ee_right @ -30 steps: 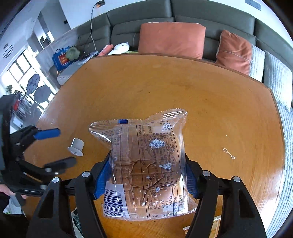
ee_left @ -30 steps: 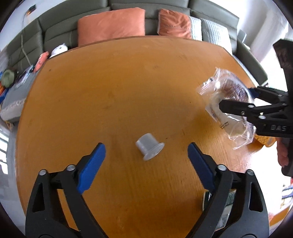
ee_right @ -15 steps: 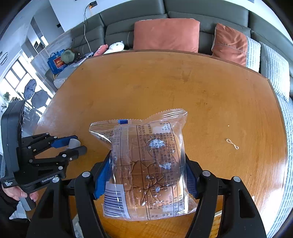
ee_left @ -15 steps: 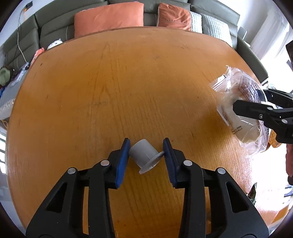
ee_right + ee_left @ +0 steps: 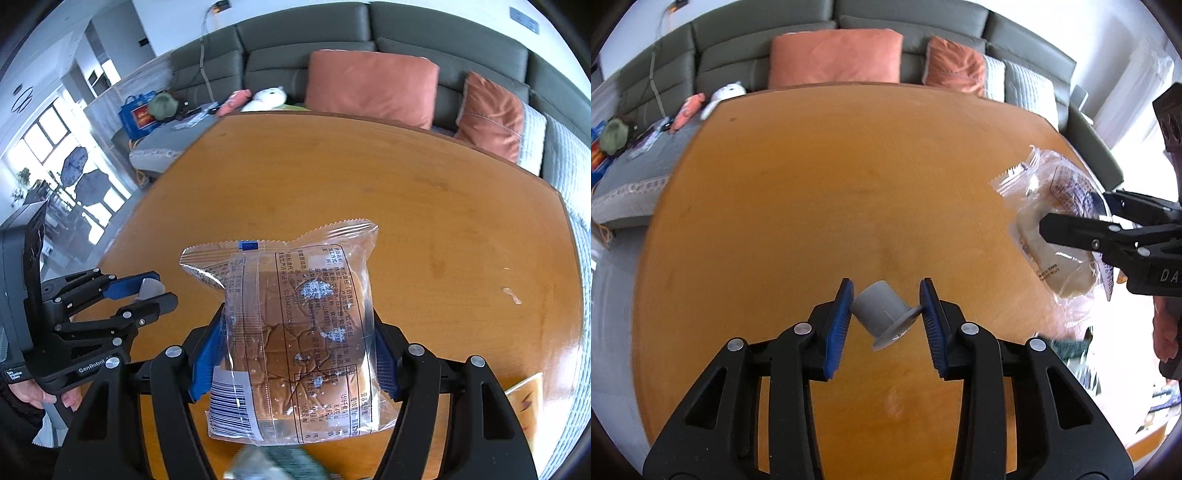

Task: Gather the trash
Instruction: 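Carry packet and spool over the black bin and open both tools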

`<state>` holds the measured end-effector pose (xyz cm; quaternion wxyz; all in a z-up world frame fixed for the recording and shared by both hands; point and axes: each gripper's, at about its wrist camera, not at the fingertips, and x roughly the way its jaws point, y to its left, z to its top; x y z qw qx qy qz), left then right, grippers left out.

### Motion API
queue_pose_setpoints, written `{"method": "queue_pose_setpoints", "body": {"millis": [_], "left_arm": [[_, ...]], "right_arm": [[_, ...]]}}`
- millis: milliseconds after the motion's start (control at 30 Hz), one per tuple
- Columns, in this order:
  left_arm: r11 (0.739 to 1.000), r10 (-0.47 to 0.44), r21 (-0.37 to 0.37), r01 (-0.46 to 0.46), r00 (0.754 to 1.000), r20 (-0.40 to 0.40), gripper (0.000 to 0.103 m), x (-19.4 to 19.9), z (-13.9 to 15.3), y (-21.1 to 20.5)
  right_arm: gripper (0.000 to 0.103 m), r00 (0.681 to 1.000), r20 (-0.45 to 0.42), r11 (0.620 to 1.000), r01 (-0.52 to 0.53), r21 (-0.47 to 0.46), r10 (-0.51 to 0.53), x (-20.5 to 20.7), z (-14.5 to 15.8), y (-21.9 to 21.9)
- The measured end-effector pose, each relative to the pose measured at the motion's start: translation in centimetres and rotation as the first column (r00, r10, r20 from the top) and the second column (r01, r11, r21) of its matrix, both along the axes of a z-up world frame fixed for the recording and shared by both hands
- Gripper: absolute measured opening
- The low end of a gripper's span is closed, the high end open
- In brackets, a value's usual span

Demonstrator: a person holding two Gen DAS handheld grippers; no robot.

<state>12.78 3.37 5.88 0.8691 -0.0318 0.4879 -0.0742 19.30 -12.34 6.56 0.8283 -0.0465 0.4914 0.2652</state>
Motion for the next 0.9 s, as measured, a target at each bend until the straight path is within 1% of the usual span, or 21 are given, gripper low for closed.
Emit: {"method": "queue_pose_setpoints", "body": {"millis": [167, 333, 533, 633, 733, 800, 833, 900], "left_arm": [[0.997, 0.073, -0.006, -0.073, 0.997, 0.019, 0.037, -2.9, 1.0, 4.5], [0.988, 0.154, -0.012, -0.154, 0.987, 0.033, 0.037, -6.4, 1.8, 9.4], [0.960, 0.278, -0.003, -0.278, 0.959, 0.046, 0.037, -11.8, 2.5, 16.5], [0.937, 0.349, 0.010, -0.350, 0.936, 0.051, 0.037, -15.0, 2.7, 20.1], [0.903, 0.428, 0.026, -0.429, 0.902, 0.053, 0.037, -18.1, 2.8, 23.9], [0.872, 0.486, 0.036, -0.488, 0.873, 0.046, 0.037, -20.3, 2.7, 26.6], [0.851, 0.523, 0.037, -0.524, 0.852, 0.039, 0.037, -21.6, 2.5, 28.3], [0.819, 0.572, 0.035, -0.573, 0.820, 0.023, 0.037, -23.3, 2.1, 30.6]], "right_arm": [[0.069, 0.999, -0.001, 0.999, -0.034, 0.016, 0.034, -2.3, 0.6, 4.5], [0.069, 0.994, 0.000, 0.993, -0.112, 0.039, 0.112, -5.2, 1.4, 10.4], [0.069, 0.976, -0.003, 0.973, -0.217, 0.072, 0.218, -9.0, 2.2, 18.7], [0.069, 0.961, -0.010, 0.957, -0.275, 0.087, 0.277, -10.8, 2.4, 22.9], [0.069, 0.936, -0.021, 0.933, -0.349, 0.092, 0.352, -12.8, 2.5, 27.4], [0.069, 0.915, -0.022, 0.913, -0.399, 0.083, 0.402, -14.3, 2.6, 30.3], [0.069, 0.901, -0.022, 0.900, -0.429, 0.079, 0.432, -15.1, 2.6, 32.1], [0.069, 0.880, -0.024, 0.879, -0.471, 0.073, 0.474, -16.3, 2.7, 34.6]]}}
